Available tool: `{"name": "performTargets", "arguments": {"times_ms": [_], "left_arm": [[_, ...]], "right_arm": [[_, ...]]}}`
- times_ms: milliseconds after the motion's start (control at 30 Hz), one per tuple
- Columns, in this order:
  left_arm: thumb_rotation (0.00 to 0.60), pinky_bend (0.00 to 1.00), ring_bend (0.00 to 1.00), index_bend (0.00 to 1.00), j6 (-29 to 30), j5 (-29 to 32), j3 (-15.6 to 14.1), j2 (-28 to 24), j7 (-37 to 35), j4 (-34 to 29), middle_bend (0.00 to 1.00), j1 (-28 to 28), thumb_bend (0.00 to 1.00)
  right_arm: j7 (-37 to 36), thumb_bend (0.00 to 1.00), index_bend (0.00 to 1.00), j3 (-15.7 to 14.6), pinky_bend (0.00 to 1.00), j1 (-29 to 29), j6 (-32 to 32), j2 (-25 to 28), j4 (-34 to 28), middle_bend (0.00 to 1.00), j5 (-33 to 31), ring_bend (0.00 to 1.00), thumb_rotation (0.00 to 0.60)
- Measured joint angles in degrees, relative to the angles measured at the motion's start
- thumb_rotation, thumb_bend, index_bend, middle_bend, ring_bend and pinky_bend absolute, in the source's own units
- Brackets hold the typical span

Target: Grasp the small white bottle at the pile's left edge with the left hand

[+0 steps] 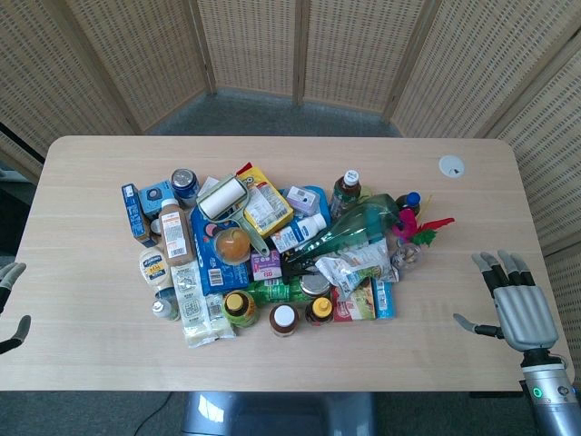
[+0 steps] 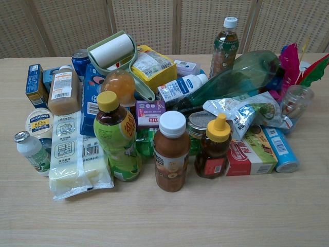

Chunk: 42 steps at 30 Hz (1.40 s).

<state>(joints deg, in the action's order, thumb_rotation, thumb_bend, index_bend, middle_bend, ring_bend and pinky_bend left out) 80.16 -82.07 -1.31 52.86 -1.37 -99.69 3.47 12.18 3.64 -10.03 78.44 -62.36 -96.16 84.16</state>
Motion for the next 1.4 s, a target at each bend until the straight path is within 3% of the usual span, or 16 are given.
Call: {"name": "performTargets", "arguments": {"times_ms": [367, 667, 1100, 1400], "left_arm": [[0.6, 0.0, 0.0, 0.0, -2.55, 0.02, -0.46, 0.24, -0.48, -0.97, 0.0, 0.68, 0.5], [0.6, 0.0, 0.0, 0.03, -10.93, -0.28, -1.16, 6.02, -5.32, 1.12, 0.0, 3.99, 0.49], [0.6, 0.0, 0.04, 0.03, -18.79, -2.32, -2.9, 17.36, -20.76, 6.81, 0.02, 7.5, 0.49], [0.6, 0.0, 0.04, 0.01, -18.84, -3.47, -3.41, 22.52, -29.46, 10.32, 0.02, 7.72, 0.49]], "right_arm": [[-1.49, 0.18, 0.05, -0.22, 0.0, 0.28, 0.82, -0.1, 0.29, 0.13, 0.84, 0.0, 0.347], [-1.77, 0.18, 0.05, -0.56, 0.0, 1.47, 2.36, 0.72, -0.21, 0.13, 1.04, 0.0, 0.346], [-1.86, 0.18, 0.05, -0.59, 0.0, 2.18, 2.87, 1.34, -0.35, 0.13, 0.69, 0.0, 0.345], [-2.91, 0.18, 0.05, -0.62, 0.0, 2.69, 3.29, 1.85, -0.01, 0.13, 0.72, 0.0, 0.343]]}}
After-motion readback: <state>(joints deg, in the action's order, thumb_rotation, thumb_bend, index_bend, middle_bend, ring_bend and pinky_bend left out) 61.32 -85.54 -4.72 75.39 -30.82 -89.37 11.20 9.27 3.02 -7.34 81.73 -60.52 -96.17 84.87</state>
